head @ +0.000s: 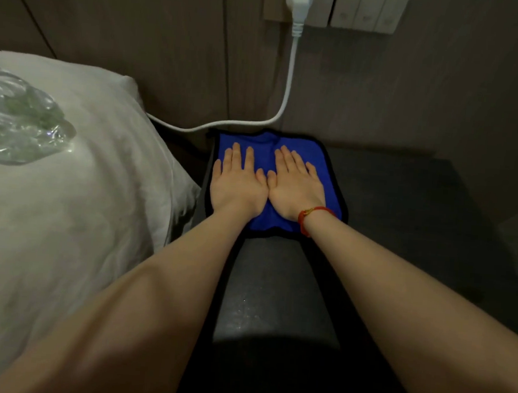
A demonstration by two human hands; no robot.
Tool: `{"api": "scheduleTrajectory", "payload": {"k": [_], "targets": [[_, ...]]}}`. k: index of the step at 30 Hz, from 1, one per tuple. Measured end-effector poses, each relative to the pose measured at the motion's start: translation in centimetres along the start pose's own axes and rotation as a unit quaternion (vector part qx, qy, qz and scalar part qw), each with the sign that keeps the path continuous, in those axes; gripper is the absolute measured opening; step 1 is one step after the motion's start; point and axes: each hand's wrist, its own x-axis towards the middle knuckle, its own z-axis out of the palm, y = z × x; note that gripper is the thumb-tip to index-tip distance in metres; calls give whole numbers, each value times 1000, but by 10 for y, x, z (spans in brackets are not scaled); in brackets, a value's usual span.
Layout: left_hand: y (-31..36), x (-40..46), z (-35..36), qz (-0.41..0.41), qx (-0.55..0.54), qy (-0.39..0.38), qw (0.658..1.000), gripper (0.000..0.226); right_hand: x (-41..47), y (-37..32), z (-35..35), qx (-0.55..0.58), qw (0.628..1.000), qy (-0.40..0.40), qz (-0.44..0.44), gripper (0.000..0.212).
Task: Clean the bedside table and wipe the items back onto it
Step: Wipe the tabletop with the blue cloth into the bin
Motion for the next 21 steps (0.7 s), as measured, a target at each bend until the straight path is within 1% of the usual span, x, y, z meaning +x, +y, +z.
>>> {"api": "scheduleTrajectory", "payload": {"k": [5,9,13,21], "targets": [[0,-6,-1,3,1,-7,1000,57,-7,-1,-1,4,1000,-5,-1,55],[-3,-33,-1,13,-2,-10,1000,56,-32,-4,1,6,1000,-7,-6,56],[-7,-82,-1,18,-5,-9,1000,56,-79,-11,7,9,1000,-3,-9,56],[-17,-202,0,24,-19,-7,1000,56,-202,-26,14,9,1000,-12,-5,55]]}}
